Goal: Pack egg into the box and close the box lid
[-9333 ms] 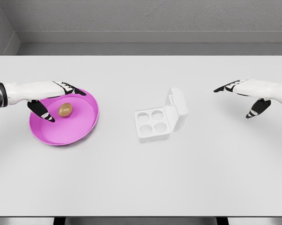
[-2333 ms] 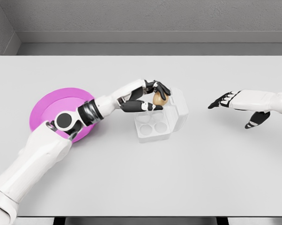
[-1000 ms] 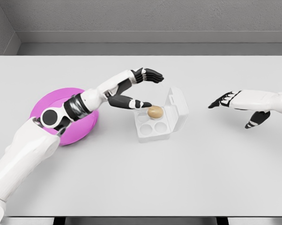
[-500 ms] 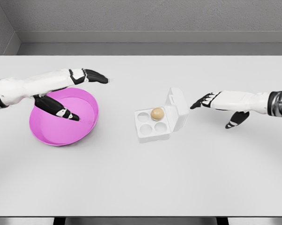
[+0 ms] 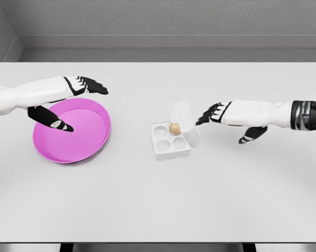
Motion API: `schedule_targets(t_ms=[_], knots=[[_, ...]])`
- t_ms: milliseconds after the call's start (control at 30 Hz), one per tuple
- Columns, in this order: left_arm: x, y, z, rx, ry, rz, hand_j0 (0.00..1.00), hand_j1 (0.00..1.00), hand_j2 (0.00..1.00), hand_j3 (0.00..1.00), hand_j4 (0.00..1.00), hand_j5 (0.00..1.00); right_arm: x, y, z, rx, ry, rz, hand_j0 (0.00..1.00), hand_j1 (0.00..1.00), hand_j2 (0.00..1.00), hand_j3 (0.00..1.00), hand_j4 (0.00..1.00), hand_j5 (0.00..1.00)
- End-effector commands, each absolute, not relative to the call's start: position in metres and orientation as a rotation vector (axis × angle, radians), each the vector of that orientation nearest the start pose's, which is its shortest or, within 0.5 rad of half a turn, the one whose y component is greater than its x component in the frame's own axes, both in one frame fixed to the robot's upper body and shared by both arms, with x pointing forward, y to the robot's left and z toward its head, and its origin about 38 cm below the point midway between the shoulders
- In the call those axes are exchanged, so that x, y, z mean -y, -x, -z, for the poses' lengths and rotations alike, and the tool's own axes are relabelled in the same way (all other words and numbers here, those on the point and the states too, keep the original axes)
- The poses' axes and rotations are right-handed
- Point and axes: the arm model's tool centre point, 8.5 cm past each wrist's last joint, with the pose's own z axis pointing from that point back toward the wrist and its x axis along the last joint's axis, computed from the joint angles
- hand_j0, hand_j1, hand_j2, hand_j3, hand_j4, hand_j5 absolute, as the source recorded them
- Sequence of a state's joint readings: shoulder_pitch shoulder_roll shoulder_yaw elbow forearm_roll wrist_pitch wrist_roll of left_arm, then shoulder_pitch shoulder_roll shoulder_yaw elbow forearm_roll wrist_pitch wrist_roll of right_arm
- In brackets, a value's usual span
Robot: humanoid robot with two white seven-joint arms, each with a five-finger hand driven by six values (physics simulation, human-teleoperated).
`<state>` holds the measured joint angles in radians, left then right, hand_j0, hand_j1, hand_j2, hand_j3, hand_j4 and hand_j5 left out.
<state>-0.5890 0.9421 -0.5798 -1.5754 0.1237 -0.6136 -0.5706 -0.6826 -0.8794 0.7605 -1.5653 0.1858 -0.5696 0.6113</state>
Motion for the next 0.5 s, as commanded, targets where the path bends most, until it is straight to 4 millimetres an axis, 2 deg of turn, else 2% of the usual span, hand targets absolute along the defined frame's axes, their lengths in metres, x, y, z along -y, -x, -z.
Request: schedule_targets(t_ms=[0,33,133,200,267,300,400,467], knots=[[-0.312,-0.402,-0.263,1.707,-0.04,1.807,1.0,1.0,1.0,1.0,1.0,1.0,0.261,-0.402,-0.222,1.458,0.109,-2.163,1.0,1.0,1.0,1.0,1.0,1.0],[-0.313,-0.403,-0.263,1.704,-0.043,1.803,1.0,1.0,1.0,1.0,1.0,1.0,0.257,-0.4,-0.224,1.469,0.106,-2.17,1.0,1.0,1.0,1.0,1.0,1.0],[-0.313,-0.404,-0.262,1.705,-0.044,1.801,1.0,1.0,1.0,1.0,1.0,1.0,0.22,-0.396,-0.207,1.519,-0.006,-2.175,1.0,1.0,1.0,1.0,1.0,1.0],[-0.313,-0.404,-0.262,1.705,-0.044,1.801,1.0,1.0,1.0,1.0,1.0,1.0,0.215,-0.395,-0.201,1.517,-0.03,-2.178,1.0,1.0,1.0,1.0,1.0,1.0],[-0.315,-0.405,-0.261,1.7,-0.048,1.798,1.0,1.0,1.0,1.0,1.0,1.0,0.218,-0.398,-0.207,1.522,-0.007,-2.175,1.0,1.0,1.0,1.0,1.0,1.0],[-0.315,-0.405,-0.261,1.699,-0.048,1.796,1.0,1.0,1.0,1.0,1.0,1.0,0.219,-0.403,-0.218,1.534,0.025,-2.184,1.0,1.0,1.0,1.0,1.0,1.0],[-0.316,-0.405,-0.261,1.696,-0.05,1.793,1.0,1.0,1.0,1.0,1.0,1.0,0.251,-0.412,-0.246,1.55,0.16,-2.14,1.0,1.0,1.0,1.0,1.0,1.0],[-0.317,-0.406,-0.262,1.699,-0.054,1.793,1.0,1.0,1.0,1.0,1.0,1.0,0.277,-0.42,-0.248,1.512,0.215,-2.093,1.0,1.0,1.0,1.0,1.0,1.0]])
